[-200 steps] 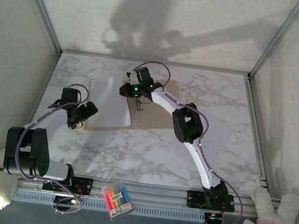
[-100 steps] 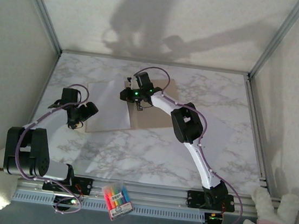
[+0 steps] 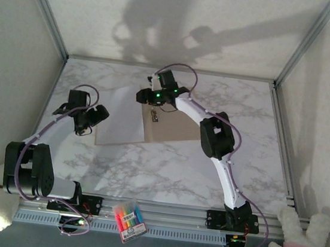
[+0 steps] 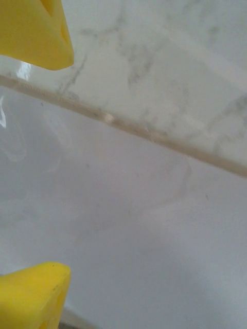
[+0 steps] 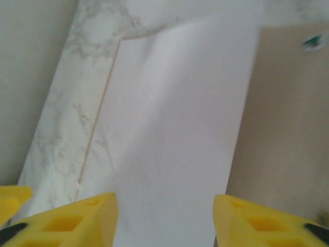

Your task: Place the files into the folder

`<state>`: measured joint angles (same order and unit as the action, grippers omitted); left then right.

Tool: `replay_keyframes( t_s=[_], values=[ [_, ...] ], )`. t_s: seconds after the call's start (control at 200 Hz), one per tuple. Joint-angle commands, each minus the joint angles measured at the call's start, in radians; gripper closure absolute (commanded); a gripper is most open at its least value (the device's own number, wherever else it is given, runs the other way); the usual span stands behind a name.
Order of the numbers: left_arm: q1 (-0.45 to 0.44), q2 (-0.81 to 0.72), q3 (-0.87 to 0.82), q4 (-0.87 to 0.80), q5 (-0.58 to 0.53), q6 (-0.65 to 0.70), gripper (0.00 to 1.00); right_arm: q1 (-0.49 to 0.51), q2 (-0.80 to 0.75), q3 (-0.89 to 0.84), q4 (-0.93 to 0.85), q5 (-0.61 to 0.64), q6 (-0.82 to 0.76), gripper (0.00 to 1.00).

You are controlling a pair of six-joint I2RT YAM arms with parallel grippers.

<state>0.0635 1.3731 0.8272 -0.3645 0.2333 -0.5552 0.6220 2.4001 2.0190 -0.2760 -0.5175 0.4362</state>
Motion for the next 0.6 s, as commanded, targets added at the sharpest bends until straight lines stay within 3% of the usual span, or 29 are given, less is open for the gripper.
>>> replay_keyframes(
  t_s=[0.0,0.245,0.591],
  values=[
    [-0.067,0.009,0.074,-0.019,-0.059,0.015,0.04,-0.043,-0.153,-0.132,0.025,0.044,-0.008,0.47],
    [-0.253,0.180,0.228,0.028,-0.094,-0.021,0.06,-0.123,-0.334,-0.532,0.228,0.132,0.165,0.48],
    [-0.416,0.494,0.445,0.103,-0.080,-0.070,0.10,-0.151,-0.340,-0.701,0.308,0.184,0.283,0.50]
  ],
)
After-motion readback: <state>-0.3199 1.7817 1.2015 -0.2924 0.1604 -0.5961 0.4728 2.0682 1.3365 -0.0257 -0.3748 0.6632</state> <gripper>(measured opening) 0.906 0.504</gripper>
